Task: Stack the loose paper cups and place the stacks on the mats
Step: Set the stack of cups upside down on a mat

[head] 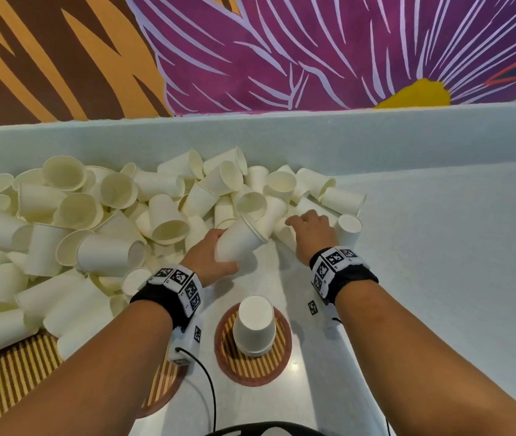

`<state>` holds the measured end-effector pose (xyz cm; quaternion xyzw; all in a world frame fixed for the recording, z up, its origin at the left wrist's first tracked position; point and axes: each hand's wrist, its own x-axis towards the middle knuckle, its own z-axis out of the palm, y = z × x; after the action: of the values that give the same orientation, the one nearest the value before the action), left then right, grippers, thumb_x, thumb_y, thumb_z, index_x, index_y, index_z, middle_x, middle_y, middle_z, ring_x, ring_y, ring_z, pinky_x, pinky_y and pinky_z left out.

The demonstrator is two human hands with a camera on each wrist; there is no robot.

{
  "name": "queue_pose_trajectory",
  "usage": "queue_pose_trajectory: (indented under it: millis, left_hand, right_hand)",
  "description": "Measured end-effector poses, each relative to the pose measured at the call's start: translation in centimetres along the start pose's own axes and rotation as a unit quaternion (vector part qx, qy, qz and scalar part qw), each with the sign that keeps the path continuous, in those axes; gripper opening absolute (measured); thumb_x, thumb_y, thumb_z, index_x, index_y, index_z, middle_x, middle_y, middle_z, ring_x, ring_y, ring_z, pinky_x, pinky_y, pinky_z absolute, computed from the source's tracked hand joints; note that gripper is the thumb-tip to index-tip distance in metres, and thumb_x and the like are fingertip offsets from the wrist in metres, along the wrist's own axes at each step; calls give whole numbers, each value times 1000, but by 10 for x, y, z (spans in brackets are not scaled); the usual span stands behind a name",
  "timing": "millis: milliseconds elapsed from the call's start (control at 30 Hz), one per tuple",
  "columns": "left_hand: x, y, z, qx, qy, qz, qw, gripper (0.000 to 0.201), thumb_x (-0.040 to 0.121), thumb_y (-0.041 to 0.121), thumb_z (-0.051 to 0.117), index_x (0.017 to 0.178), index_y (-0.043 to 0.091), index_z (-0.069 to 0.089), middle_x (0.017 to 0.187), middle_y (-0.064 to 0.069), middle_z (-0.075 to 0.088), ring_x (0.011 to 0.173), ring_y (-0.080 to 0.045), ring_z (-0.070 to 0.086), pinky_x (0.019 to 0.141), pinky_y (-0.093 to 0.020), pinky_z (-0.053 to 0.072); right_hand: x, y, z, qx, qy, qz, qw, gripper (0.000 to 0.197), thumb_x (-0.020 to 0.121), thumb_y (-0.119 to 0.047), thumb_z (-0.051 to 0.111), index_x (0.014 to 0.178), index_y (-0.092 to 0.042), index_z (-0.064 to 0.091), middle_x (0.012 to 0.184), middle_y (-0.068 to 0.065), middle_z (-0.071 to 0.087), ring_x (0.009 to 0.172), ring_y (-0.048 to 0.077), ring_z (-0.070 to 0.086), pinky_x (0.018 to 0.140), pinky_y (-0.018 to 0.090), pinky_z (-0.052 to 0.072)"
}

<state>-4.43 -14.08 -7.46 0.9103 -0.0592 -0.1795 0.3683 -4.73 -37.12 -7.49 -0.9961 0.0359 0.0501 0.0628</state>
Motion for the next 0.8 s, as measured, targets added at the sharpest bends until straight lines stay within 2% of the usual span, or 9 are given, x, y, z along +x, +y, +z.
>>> queue_pose_trajectory:
  millis: [133, 200, 267, 367, 433, 533, 633, 733, 800]
  left_hand:
    - [8, -3, 4, 59, 11, -6, 998, 75, 67, 29, 80, 131, 13, 44, 115, -8, 58, 104, -28, 57, 86, -39, 49]
    - [10, -4, 4, 88, 6, -18, 996, 72, 68, 31, 79, 128, 10, 45, 115, -10, 58, 104, -29, 56, 86, -39, 49]
    - [11, -5, 5, 121, 2, -27, 992, 72, 70, 33, 78, 129, 8, 44, 118, -11, 56, 106, -30, 55, 87, -39, 47]
    - [12, -6, 5, 149, -3, -38, 988, 73, 72, 35, 77, 131, 8, 43, 121, -12, 54, 111, -29, 52, 89, -38, 45]
    - [11, -6, 6, 145, -1, -48, 988, 74, 72, 34, 78, 132, 9, 42, 122, -12, 54, 112, -29, 51, 89, -38, 45]
    - [10, -3, 7, 99, -2, -36, 994, 70, 74, 27, 77, 131, 10, 40, 120, -10, 53, 109, -27, 51, 83, -34, 43]
    - [7, 4, 9, 10, -12, 12, 1000, 70, 73, 20, 79, 131, 19, 42, 116, -1, 52, 105, -20, 51, 83, -29, 39]
    - [5, 11, 12, -7, -26, 41, 999, 80, 62, 33, 82, 132, 27, 42, 118, 1, 55, 107, -21, 55, 91, -39, 48]
    - [5, 13, 11, -9, -35, 35, 999, 81, 63, 34, 81, 133, 27, 41, 117, 0, 57, 106, -23, 56, 93, -42, 48]
  right_hand:
    - [-1, -3, 13, 8, -1, -11, 1000, 50, 80, -4, 57, 126, -19, 45, 118, 13, 44, 101, 33, 49, 82, 43, 49]
    - [0, -4, 12, 40, 25, -17, 999, 38, 84, -5, 52, 120, -16, 49, 112, 13, 49, 99, 34, 52, 82, 44, 49]
    - [3, -4, 3, 101, 70, -9, 992, 26, 89, -7, 46, 113, -13, 55, 106, 13, 54, 98, 33, 55, 81, 40, 48]
    - [8, -3, -20, 207, 131, 30, 969, 24, 89, -4, 43, 107, -11, 58, 104, 13, 60, 96, 32, 57, 76, 32, 41]
    - [9, -7, -35, 239, 142, 29, 960, 24, 89, -5, 43, 106, -10, 58, 106, 14, 62, 97, 32, 57, 76, 32, 41]
    - [7, -18, -44, 247, 60, 0, 967, 25, 91, -6, 40, 109, -7, 58, 108, 16, 62, 99, 32, 57, 82, 36, 45]
    - [0, -33, -39, 313, -30, -10, 949, 33, 94, -7, 37, 122, -9, 55, 123, 15, 56, 113, 31, 54, 95, 38, 45]
    - [-8, -47, -31, 307, -108, -45, 944, 52, 94, 2, 34, 144, -14, 39, 145, 13, 40, 133, 28, 39, 109, 34, 32]
    - [-6, -48, -31, 291, -113, -49, 949, 58, 92, 6, 33, 147, -14, 34, 148, 12, 37, 137, 27, 34, 111, 31, 26]
